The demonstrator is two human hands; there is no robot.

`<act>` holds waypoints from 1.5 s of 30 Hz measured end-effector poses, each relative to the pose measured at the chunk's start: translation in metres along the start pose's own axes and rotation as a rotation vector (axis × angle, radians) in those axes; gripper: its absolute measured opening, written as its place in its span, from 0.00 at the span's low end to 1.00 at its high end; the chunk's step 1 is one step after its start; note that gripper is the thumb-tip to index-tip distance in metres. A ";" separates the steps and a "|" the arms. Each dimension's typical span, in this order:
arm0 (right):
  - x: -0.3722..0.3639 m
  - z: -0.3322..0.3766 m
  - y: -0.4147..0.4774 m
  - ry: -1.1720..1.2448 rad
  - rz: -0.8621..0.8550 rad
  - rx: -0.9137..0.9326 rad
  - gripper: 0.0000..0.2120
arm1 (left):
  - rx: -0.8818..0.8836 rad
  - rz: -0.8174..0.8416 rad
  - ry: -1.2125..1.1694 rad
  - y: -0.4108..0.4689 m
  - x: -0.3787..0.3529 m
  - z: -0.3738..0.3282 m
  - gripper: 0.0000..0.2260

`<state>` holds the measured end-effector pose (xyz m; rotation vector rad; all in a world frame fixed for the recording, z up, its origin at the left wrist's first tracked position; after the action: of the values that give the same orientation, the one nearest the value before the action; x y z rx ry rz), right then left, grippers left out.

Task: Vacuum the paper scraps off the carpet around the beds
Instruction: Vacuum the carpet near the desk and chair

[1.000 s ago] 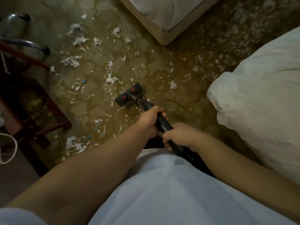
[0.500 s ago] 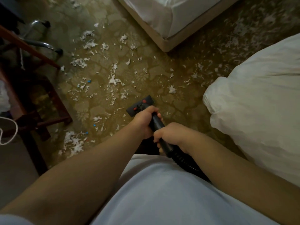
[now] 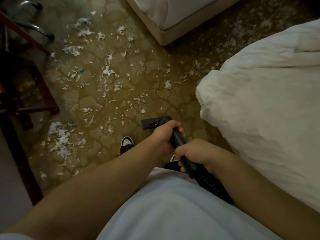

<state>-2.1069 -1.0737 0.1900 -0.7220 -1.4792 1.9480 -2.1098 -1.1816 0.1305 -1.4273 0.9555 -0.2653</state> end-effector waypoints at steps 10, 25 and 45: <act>-0.120 0.061 0.037 -0.233 0.010 0.022 0.12 | -0.063 -0.050 -0.142 -0.024 0.136 -0.056 0.06; -0.419 0.235 0.141 -0.698 0.233 0.127 0.06 | -0.329 -0.266 -0.522 -0.107 0.448 -0.219 0.10; -0.422 0.246 0.130 -0.877 0.204 0.129 0.04 | -0.293 -0.221 -0.591 -0.099 0.445 -0.215 0.03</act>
<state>-2.0118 -1.5685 0.1527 0.0955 -1.7585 2.6699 -1.9452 -1.6542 0.0739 -1.7471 0.3594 0.1435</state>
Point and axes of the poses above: each hand's wrist, its own y-axis towards the middle knuckle, its own x-axis out of the back of the hand, z = x × y, the point moved 5 cm from there along y, towards the middle knuckle, and after that the axes turned 4 degrees about z, right-handed, at the moved point
